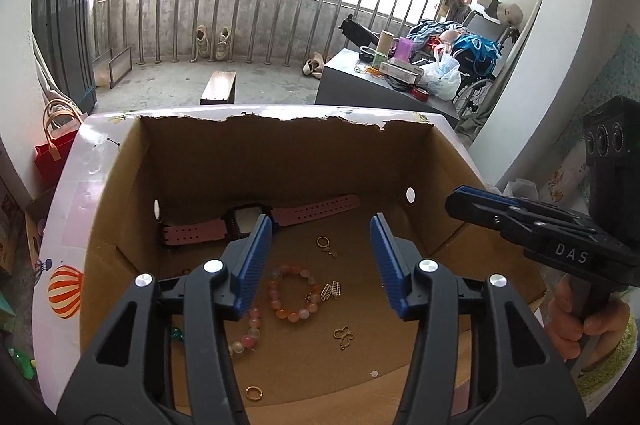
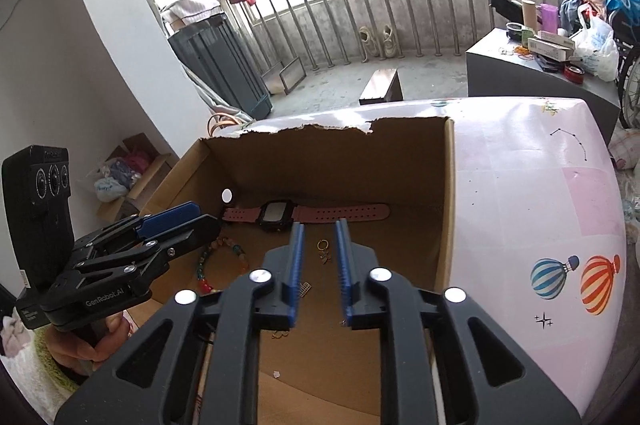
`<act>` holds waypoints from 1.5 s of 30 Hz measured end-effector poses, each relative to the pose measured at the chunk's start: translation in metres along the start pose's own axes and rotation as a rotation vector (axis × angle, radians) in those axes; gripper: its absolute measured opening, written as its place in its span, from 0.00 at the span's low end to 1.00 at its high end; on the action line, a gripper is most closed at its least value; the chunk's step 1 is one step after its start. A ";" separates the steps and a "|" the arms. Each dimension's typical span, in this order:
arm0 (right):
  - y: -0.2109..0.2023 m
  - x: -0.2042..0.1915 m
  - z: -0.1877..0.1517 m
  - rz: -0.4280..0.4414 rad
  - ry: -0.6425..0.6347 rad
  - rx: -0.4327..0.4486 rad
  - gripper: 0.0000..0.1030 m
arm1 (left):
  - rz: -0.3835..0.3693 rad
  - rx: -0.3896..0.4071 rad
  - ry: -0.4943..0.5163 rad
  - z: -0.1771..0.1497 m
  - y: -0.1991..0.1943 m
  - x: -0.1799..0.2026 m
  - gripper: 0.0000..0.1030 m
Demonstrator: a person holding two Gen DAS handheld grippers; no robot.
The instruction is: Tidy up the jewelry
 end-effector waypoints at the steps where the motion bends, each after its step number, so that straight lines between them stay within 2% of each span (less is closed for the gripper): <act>1: -0.004 -0.001 0.000 -0.007 -0.001 0.012 0.26 | 0.004 0.007 0.002 0.000 -0.004 0.000 0.50; 4: -0.025 -0.008 0.000 -0.039 -0.012 0.077 0.43 | 0.030 0.052 0.005 -0.001 -0.026 -0.002 0.60; 6: -0.043 -0.018 -0.003 -0.066 -0.039 0.130 0.47 | 0.045 0.094 0.008 -0.004 -0.047 -0.003 0.66; 9: -0.072 -0.036 -0.013 -0.130 -0.075 0.217 0.63 | 0.079 0.141 0.024 -0.010 -0.076 -0.003 0.74; 11: -0.088 -0.045 -0.021 -0.174 -0.092 0.266 0.68 | 0.102 0.171 0.030 -0.016 -0.094 -0.002 0.82; 13: -0.103 -0.054 -0.029 -0.209 -0.100 0.309 0.77 | 0.119 0.190 0.032 -0.023 -0.108 -0.003 0.83; 16: -0.118 -0.064 -0.043 -0.254 -0.113 0.348 0.84 | 0.161 0.197 0.032 -0.037 -0.130 -0.007 0.86; 19: -0.127 -0.072 -0.055 -0.300 -0.127 0.372 0.88 | 0.176 0.198 0.013 -0.048 -0.145 -0.013 0.87; 25: -0.127 -0.083 -0.072 -0.335 -0.140 0.351 0.90 | 0.195 0.160 -0.023 -0.069 -0.156 -0.022 0.88; 28: -0.123 -0.086 -0.082 -0.335 -0.144 0.330 0.91 | 0.186 0.150 -0.052 -0.080 -0.157 -0.026 0.89; 33: -0.115 -0.085 -0.096 -0.345 -0.141 0.286 0.91 | 0.217 0.094 -0.078 -0.092 -0.146 -0.035 0.89; 36: -0.104 -0.080 -0.103 -0.332 -0.126 0.236 0.91 | 0.213 0.105 -0.075 -0.092 -0.145 -0.039 0.89; 39: -0.089 -0.067 -0.102 -0.273 -0.058 0.187 0.91 | 0.223 0.133 -0.073 -0.083 -0.138 -0.048 0.89; 41: -0.084 -0.043 -0.092 -0.253 0.035 0.172 0.91 | 0.230 0.142 -0.102 -0.073 -0.128 -0.062 0.89; 44: -0.075 -0.008 -0.074 -0.221 0.155 0.157 0.89 | 0.193 0.061 -0.155 -0.061 -0.094 -0.082 0.89; 45: -0.072 -0.002 -0.070 -0.212 0.173 0.147 0.84 | 0.172 0.016 -0.177 -0.058 -0.080 -0.088 0.89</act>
Point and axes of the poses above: each gripper's, at about its wrist camera, not at the fingertips, and y roughly the way its jaws point, x to its right, z to its top, the point moved 7 cm from there along y, roughly the way its jaws point, and after that the axes turned 6 degrees about z, right-handed, at the moved point
